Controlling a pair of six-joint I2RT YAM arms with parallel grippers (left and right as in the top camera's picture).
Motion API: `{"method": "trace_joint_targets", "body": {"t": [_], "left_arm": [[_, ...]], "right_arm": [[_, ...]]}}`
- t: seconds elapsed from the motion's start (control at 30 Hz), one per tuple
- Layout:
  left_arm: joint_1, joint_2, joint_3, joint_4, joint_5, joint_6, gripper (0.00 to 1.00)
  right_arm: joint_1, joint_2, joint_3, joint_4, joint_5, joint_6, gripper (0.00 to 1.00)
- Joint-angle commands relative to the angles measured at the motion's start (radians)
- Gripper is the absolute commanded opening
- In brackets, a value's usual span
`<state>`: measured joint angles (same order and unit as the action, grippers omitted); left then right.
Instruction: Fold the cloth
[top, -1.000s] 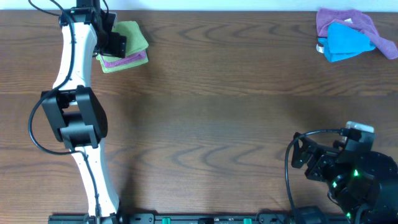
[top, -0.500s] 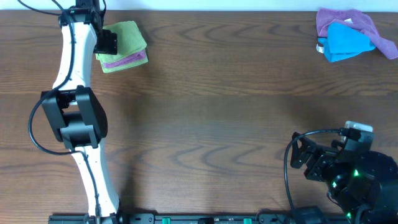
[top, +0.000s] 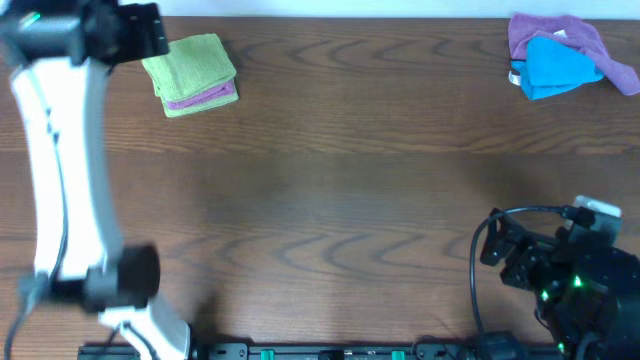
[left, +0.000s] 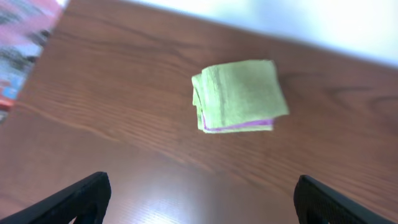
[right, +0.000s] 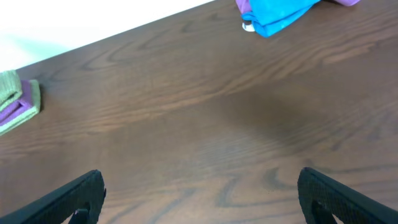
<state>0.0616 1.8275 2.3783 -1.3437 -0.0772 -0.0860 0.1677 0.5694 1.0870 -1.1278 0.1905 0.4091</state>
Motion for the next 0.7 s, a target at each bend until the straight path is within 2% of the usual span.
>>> {"method": "trace_joint_targets", "body": {"t": [0.0,0.2,0.37,0.5,0.67], "left_arm": [[-0.034,-0.109,0.010,-0.071,0.025,-0.055,0.95],[-0.186,-0.309,-0.063,-0.234,-0.056,-0.127,0.95],[-0.359,-0.548,-0.273,-0.285,-0.197,-0.216,0.95],[-0.453,-0.791,-0.480,-0.258,-0.224,-0.277,0.95],[-0.468,-1.001,-0.652,-0.259,-0.185,-0.304,0.95]], "right_arm": [[0.003,-0.001,0.077,-0.048,0.030,-0.019,0.99],[0.003,-0.003,0.254,-0.300,0.041,-0.066,0.99],[0.003,-0.063,0.377,-0.474,0.107,-0.072,0.99],[0.010,-0.154,0.463,-0.525,0.105,-0.119,0.99],[0.023,-0.235,0.470,-0.541,0.125,-0.119,0.99]]}}
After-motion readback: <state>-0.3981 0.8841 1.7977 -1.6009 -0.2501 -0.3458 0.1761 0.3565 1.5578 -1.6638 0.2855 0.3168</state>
